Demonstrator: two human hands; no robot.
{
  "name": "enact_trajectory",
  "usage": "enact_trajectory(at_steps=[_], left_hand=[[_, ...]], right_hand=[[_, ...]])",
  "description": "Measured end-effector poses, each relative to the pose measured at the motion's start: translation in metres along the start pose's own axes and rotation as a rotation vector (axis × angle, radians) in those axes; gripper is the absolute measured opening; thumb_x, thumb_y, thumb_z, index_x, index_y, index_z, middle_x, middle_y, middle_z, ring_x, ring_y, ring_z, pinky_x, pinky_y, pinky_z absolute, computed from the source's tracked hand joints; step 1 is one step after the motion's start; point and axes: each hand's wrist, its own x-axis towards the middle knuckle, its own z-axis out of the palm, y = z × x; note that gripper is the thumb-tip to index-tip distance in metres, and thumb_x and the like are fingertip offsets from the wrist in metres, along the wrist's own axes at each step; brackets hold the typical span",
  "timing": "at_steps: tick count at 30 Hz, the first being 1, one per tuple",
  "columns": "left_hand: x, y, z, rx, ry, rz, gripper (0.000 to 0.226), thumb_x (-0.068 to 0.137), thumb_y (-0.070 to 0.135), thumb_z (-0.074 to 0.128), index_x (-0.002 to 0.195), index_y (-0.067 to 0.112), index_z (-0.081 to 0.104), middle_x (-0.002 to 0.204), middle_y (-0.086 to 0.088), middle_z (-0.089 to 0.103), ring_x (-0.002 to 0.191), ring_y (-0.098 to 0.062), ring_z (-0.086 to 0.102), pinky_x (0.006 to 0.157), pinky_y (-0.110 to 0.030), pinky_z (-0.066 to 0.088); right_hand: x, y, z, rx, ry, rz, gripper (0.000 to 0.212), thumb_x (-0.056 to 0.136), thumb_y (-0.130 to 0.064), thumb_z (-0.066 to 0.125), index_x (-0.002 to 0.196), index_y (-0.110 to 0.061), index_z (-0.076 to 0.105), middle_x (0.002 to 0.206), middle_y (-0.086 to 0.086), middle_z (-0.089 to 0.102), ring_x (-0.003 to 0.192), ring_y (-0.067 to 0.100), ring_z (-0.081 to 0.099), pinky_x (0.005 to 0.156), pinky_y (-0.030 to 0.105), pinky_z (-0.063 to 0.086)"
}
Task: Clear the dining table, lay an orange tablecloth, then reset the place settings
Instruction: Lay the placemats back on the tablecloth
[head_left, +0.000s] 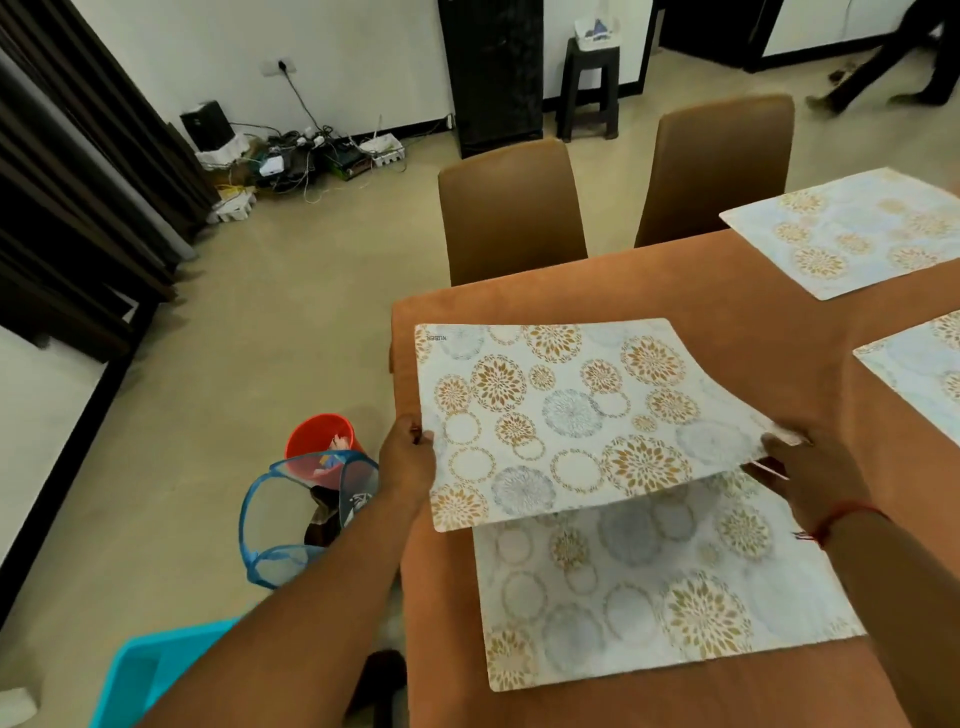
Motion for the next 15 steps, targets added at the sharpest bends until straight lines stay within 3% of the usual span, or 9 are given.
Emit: enact_trajectory(at_steps=[2, 5, 7, 9, 13, 15], left_hand=[[0.030, 0.002, -0.001, 0.002, 0.041, 0.007, 0.020, 0.103, 0.013, 0.049, 0.119, 0.014, 0.060, 0.116, -0.009, 0.069, 0.099, -0.028, 0.065, 0.089, -0.044, 0.056], [0.081, 0.011, 0.009, -0.021, 0.057, 0.034, 0.022, 0.103, 0.011, 0.049, 0.122, 0.012, 0.060, 0.118, -0.011, 0.067, 0.100, -0.029, 0.062, 0.087, -0.041, 0.053], [0.117, 0.017, 0.019, -0.005, 0.076, 0.048, 0.024, 0.102, 0.011, 0.049, 0.124, 0.011, 0.059, 0.118, -0.011, 0.066, 0.099, -0.028, 0.060, 0.083, -0.037, 0.049], [0.144, 0.022, 0.026, 0.056, 0.095, 0.056, 0.022, 0.102, 0.012, 0.049, 0.122, 0.009, 0.058, 0.118, -0.015, 0.065, 0.100, -0.031, 0.060, 0.083, -0.039, 0.050], [0.192, 0.022, 0.034, 0.153, 0.080, 0.069, 0.027, 0.103, 0.013, 0.048, 0.127, 0.006, 0.057, 0.122, -0.020, 0.064, 0.109, -0.038, 0.060, 0.092, -0.045, 0.052], [0.207, 0.020, 0.037, 0.173, 0.064, 0.071, 0.028, 0.104, 0.013, 0.048, 0.130, 0.008, 0.057, 0.123, -0.019, 0.064, 0.109, -0.038, 0.061, 0.091, -0.043, 0.052]], right_hand=[[0.005, 0.001, 0.036, 0.096, -0.013, -0.008, 0.050, 0.098, 0.003, 0.051, 0.144, -0.013, 0.039, 0.132, 0.025, 0.052, 0.095, 0.028, 0.064, 0.073, 0.037, 0.062], [0.019, 0.010, 0.088, 0.140, 0.005, -0.045, 0.068, 0.097, 0.000, 0.055, 0.153, -0.025, 0.026, 0.143, 0.022, 0.046, 0.116, 0.031, 0.058, 0.097, 0.049, 0.050], [0.031, 0.025, 0.120, -0.145, 0.017, -0.126, 0.073, 0.096, -0.010, 0.061, 0.155, -0.027, 0.021, 0.153, 0.013, 0.038, 0.134, 0.030, 0.046, 0.111, 0.049, 0.038], [0.037, 0.044, 0.145, -0.536, -0.020, -0.243, 0.071, 0.096, -0.020, 0.063, 0.155, -0.021, 0.024, 0.160, 0.004, 0.027, 0.146, 0.026, 0.030, 0.117, 0.040, 0.027], [0.048, 0.078, 0.199, -1.248, -0.103, -0.559, 0.057, 0.100, -0.038, 0.050, 0.152, -0.020, 0.036, 0.164, 0.012, 0.015, 0.150, 0.033, 0.013, 0.122, 0.045, 0.018], [0.050, 0.080, 0.222, -1.339, -0.105, -0.521, 0.066, 0.099, -0.049, 0.045, 0.156, -0.024, 0.024, 0.164, 0.014, 0.010, 0.150, 0.035, 0.012, 0.122, 0.049, 0.015]])
